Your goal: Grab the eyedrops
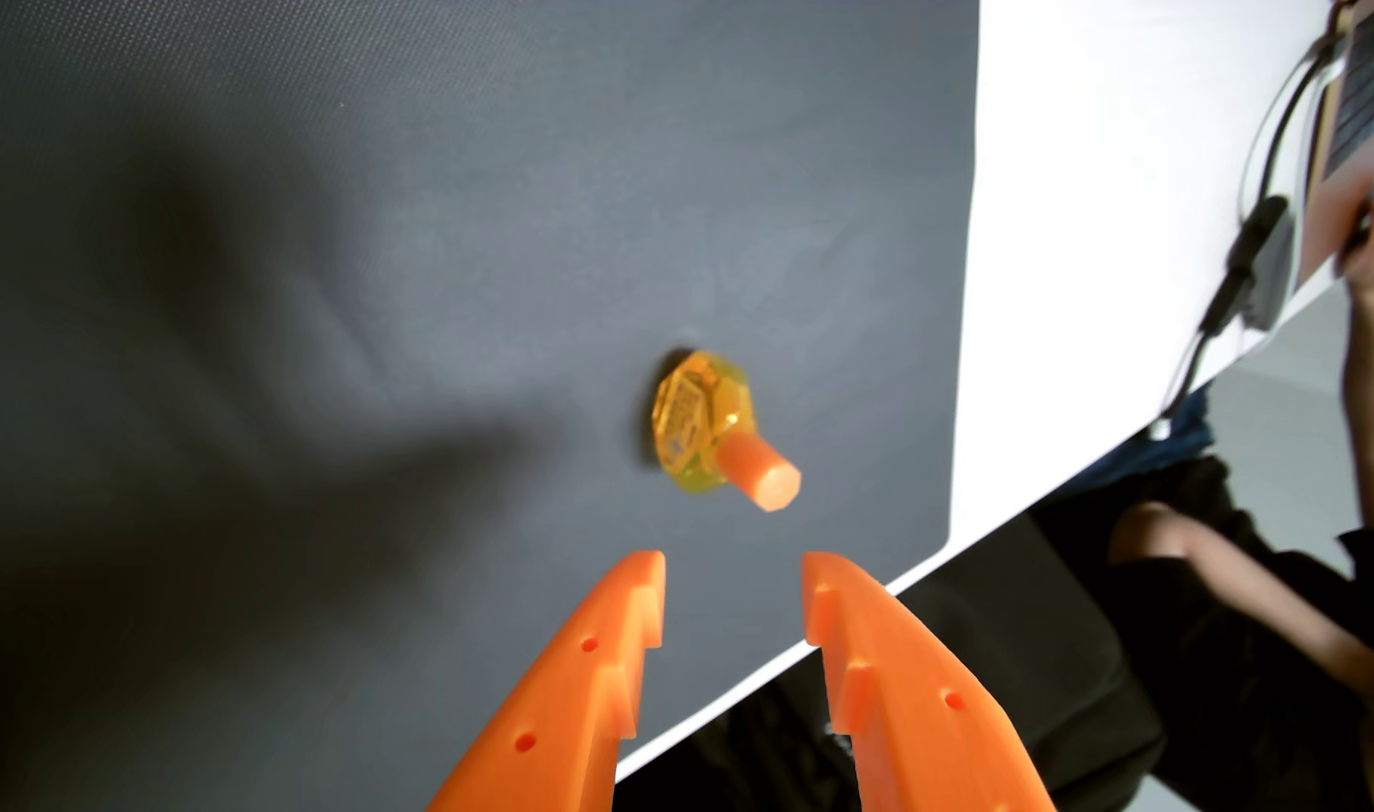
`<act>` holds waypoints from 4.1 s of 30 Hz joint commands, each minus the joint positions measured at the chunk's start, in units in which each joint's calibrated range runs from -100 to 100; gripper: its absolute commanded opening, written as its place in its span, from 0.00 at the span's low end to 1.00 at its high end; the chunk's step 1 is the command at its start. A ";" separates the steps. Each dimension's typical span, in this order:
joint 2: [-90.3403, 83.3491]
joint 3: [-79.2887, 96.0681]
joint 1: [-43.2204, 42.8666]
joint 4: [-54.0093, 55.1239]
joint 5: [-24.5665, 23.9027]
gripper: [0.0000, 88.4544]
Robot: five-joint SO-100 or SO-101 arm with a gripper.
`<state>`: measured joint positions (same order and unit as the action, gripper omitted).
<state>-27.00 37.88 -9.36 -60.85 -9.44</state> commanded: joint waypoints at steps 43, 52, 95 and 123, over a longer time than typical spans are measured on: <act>45.90 -47.47 6.04 -21.84 -1.52 0.24; 51.08 -49.90 5.37 -21.49 -2.83 0.24; 54.90 -45.22 3.88 -18.89 -9.74 0.15; 49.13 -47.38 5.87 -18.98 -2.88 0.01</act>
<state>27.85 -7.54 -4.49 -79.34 -15.04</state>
